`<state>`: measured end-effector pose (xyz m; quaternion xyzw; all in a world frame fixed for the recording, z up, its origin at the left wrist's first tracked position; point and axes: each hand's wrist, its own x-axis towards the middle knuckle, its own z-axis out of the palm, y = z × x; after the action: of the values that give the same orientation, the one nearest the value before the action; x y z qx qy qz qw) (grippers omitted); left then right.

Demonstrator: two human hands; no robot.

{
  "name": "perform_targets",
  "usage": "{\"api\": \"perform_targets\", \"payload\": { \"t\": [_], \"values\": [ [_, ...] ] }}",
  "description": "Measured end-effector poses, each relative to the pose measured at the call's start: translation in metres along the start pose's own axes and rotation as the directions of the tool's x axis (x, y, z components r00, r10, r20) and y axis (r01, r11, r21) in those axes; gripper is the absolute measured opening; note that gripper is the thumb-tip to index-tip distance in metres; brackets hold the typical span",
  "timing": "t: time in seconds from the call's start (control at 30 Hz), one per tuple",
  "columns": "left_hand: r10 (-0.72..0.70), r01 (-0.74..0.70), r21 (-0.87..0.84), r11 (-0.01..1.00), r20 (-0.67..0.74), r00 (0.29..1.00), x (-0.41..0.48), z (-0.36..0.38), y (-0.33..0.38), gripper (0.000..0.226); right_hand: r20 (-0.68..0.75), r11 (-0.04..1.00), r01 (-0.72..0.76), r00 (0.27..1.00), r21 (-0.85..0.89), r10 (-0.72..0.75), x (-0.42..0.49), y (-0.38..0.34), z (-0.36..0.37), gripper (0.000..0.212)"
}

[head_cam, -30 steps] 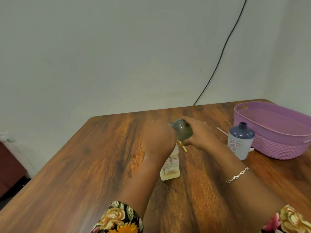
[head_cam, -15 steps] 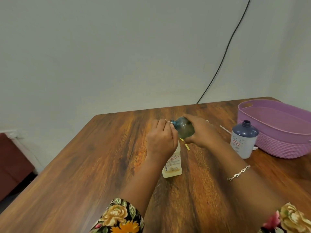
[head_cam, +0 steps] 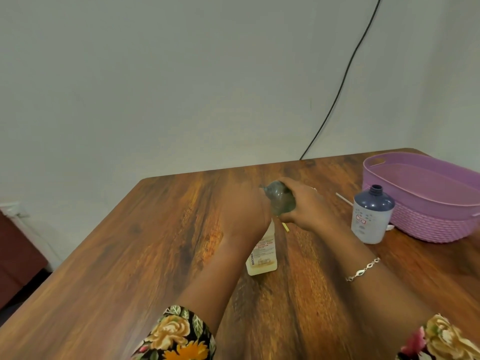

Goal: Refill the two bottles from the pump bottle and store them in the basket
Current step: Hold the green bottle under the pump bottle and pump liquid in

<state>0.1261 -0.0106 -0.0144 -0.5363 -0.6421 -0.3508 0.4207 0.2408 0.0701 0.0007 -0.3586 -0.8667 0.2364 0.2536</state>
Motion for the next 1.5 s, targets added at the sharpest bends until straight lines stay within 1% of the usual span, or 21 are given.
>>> {"api": "perform_targets", "payload": {
  "t": [0.13, 0.27, 0.37, 0.43, 0.53, 0.7, 0.93, 1.07, 1.27, 1.37, 1.5],
  "values": [
    [-0.022, 0.022, -0.006, 1.000, 0.003, 1.000, 0.008, -0.005, 0.000, 0.036, 0.018, 1.000, 0.009, 1.000, 0.019, -0.010, 0.004, -0.002, -0.006, 0.082],
    [-0.035, 0.035, -0.002, 0.999, -0.011, 0.999, 0.010, -0.006, 0.003, 0.037, -0.017, 0.999, 0.031, 0.999, 0.029, -0.031, 0.007, -0.002, -0.007, 0.080],
    [-0.022, 0.022, 0.025, 0.999, -0.002, 1.000, 0.001, -0.001, 0.004, 0.047, -0.025, 0.998, 0.014, 1.000, 0.067, -0.012, 0.003, 0.002, 0.001, 0.082],
    [-0.023, 0.023, 0.029, 0.999, 0.011, 1.000, -0.001, 0.000, 0.003, 0.044, -0.020, 0.996, 0.007, 1.000, 0.087, -0.005, 0.001, 0.004, 0.003, 0.080],
    [-0.042, 0.042, -0.002, 0.999, 0.014, 0.999, 0.000, -0.003, 0.003, 0.037, 0.000, 0.998, 0.029, 1.000, 0.056, -0.029, 0.002, 0.002, -0.001, 0.077],
    [-0.109, 0.109, -0.052, 0.993, 0.003, 0.994, 0.014, -0.008, 0.007, 0.038, -0.009, 0.999, 0.044, 0.999, 0.031, -0.044, 0.008, -0.001, -0.008, 0.080],
    [-0.077, 0.078, -0.023, 0.997, 0.031, 0.997, 0.004, -0.004, 0.003, 0.037, 0.013, 0.999, 0.046, 0.999, -0.008, -0.046, 0.005, 0.004, -0.002, 0.074],
    [-0.083, 0.085, -0.051, 0.995, 0.046, 0.995, 0.009, -0.011, 0.005, 0.038, 0.039, 0.998, 0.058, 0.998, -0.001, -0.058, 0.006, 0.000, -0.009, 0.074],
    [-0.113, 0.116, -0.073, 0.991, 0.047, 0.992, 0.006, -0.010, 0.009, 0.038, 0.019, 0.997, 0.068, 0.998, -0.031, -0.067, 0.005, 0.001, -0.009, 0.074],
    [-0.096, 0.100, -0.069, 0.993, 0.065, 0.993, -0.001, -0.008, 0.007, 0.037, 0.032, 0.999, 0.053, 0.998, -0.003, -0.053, 0.001, 0.005, -0.002, 0.072],
    [-0.085, 0.090, -0.047, 0.995, 0.097, 0.992, 0.004, -0.010, 0.007, 0.038, 0.048, 0.999, 0.047, 0.998, -0.021, -0.046, 0.004, 0.002, -0.007, 0.076]
  ]
}}
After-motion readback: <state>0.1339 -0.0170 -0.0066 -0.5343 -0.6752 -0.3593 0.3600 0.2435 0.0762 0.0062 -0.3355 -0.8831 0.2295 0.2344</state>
